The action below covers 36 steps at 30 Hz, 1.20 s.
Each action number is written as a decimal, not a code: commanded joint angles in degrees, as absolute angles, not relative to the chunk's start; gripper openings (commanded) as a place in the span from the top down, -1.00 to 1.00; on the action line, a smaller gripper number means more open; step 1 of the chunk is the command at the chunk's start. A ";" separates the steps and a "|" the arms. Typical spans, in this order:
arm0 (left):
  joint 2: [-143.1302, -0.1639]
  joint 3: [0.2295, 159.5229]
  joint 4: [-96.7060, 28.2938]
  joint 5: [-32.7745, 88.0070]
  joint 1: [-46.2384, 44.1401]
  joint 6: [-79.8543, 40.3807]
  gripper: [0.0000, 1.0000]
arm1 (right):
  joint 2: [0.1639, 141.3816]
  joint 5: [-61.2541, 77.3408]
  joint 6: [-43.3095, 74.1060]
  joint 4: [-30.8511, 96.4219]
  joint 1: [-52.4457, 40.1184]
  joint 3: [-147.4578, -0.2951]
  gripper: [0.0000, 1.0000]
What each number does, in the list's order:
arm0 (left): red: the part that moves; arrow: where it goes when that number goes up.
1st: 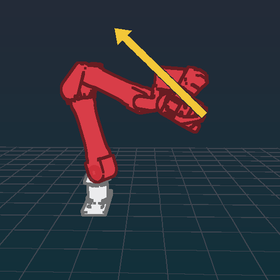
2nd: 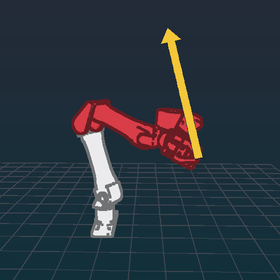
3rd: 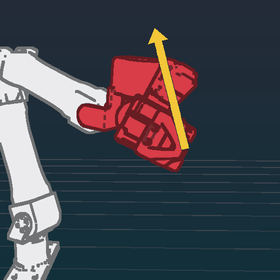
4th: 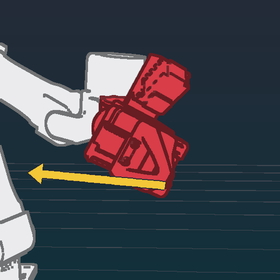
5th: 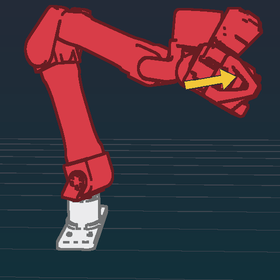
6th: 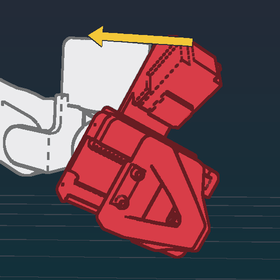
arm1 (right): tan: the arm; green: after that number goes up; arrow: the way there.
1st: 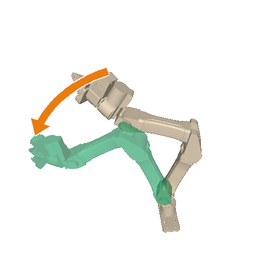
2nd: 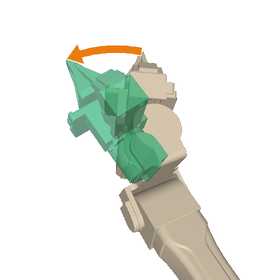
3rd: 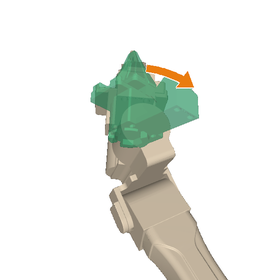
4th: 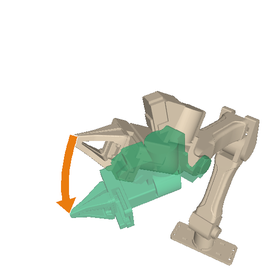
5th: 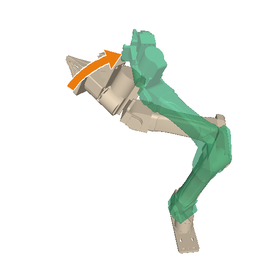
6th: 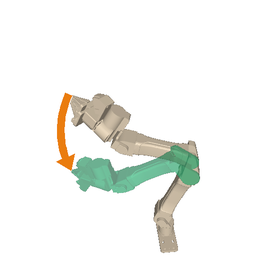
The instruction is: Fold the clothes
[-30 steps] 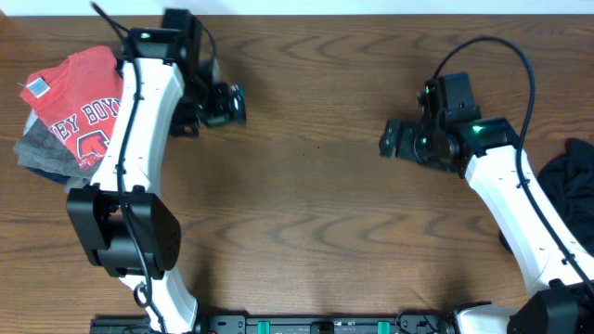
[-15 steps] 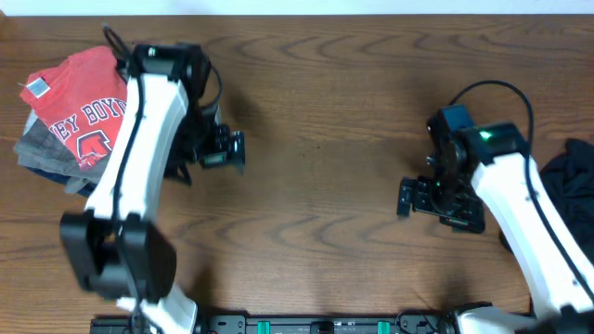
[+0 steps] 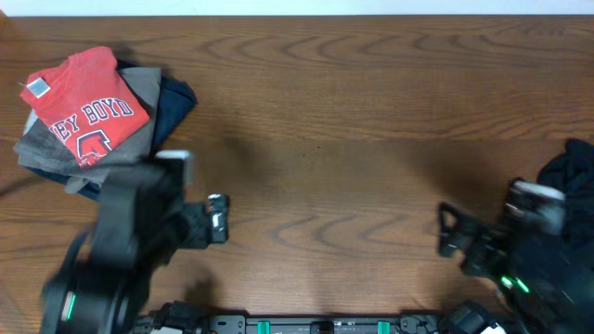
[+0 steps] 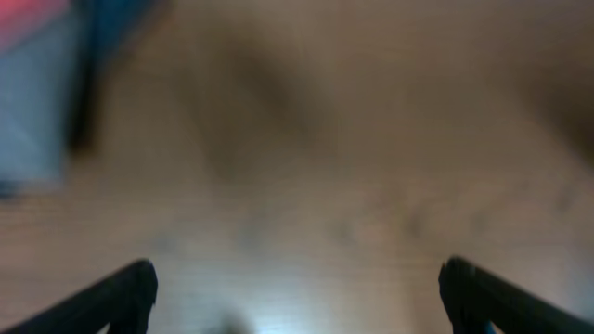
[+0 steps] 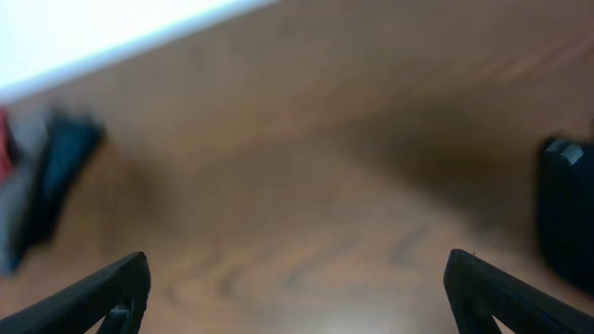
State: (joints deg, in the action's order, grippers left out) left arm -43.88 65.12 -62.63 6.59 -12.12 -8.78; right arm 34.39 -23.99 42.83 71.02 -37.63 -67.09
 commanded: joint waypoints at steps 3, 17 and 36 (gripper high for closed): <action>-32.25 58.28 -55.99 -2.63 -12.25 -8.80 -0.96 | 31.31 -38.41 45.34 71.68 -38.68 -64.69 -0.99; -29.15 57.01 -56.49 -2.61 -12.25 -8.82 -0.96 | 31.40 -39.35 45.17 74.19 -38.63 -64.69 -0.99; -29.15 57.01 -56.49 -2.61 -12.25 -8.82 -0.96 | 30.13 -40.62 44.53 73.08 -32.40 -63.18 -0.99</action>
